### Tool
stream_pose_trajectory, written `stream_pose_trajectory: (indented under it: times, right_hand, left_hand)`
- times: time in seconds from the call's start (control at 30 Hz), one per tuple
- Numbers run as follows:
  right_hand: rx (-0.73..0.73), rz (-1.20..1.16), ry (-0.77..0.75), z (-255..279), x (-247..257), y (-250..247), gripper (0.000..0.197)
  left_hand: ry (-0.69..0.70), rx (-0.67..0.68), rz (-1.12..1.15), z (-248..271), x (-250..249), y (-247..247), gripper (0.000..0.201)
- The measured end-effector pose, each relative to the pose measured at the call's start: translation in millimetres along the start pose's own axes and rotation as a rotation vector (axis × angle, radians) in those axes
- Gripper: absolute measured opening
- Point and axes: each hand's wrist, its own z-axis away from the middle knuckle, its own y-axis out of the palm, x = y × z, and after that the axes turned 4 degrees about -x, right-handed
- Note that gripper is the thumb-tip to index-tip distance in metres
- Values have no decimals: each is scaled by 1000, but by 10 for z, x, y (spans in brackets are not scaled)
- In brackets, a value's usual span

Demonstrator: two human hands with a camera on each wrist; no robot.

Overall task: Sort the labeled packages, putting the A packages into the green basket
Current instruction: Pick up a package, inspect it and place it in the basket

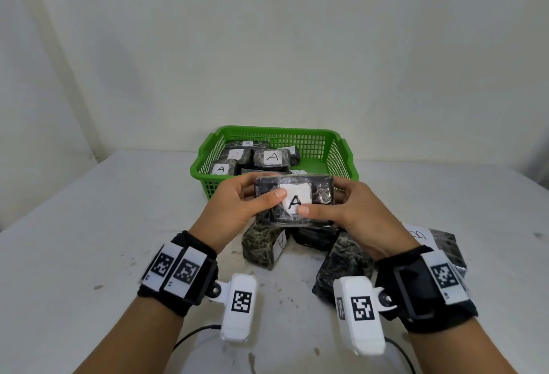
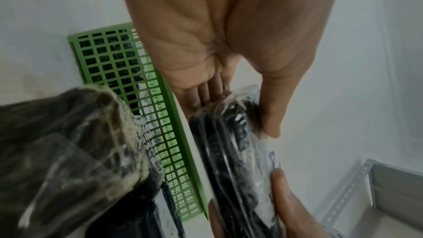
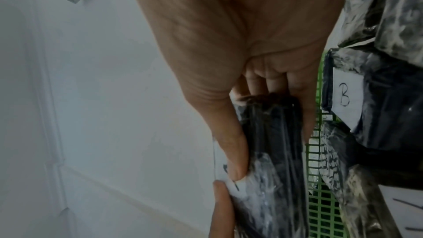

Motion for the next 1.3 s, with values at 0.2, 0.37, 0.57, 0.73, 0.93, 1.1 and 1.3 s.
stream_pose_trajectory:
  times: [0.2,0.37,0.57,0.73,0.93,1.1,1.3]
  right_hand:
    - [0,22,-45,19,20,-1,56]
    - [-62,1,-132,7,20,-21,43]
    - [22,-24,4,-7,14,-14,56]
    - [31,-140,34,0,22,-39,49]
    - [19,-147,9,-61,-59,-87,70]
    - [18,-120,-3,-57,-52,-60,65]
    - [33,-134,25,-45,-39,-97,68]
  left_hand:
    - [21,61,-61,30,-12,-26,43]
    - [80,95,-74,60,-54,9,50]
    - [221,56,-108,28,-27,-62,55]
    - [183,123,-99,55,-22,-35,58]
    - [34,66,-61,65,-48,31,47]
    - [6,135,-56,72,-44,19,53]
    - [-16,117,8,30,-4,-37,64]
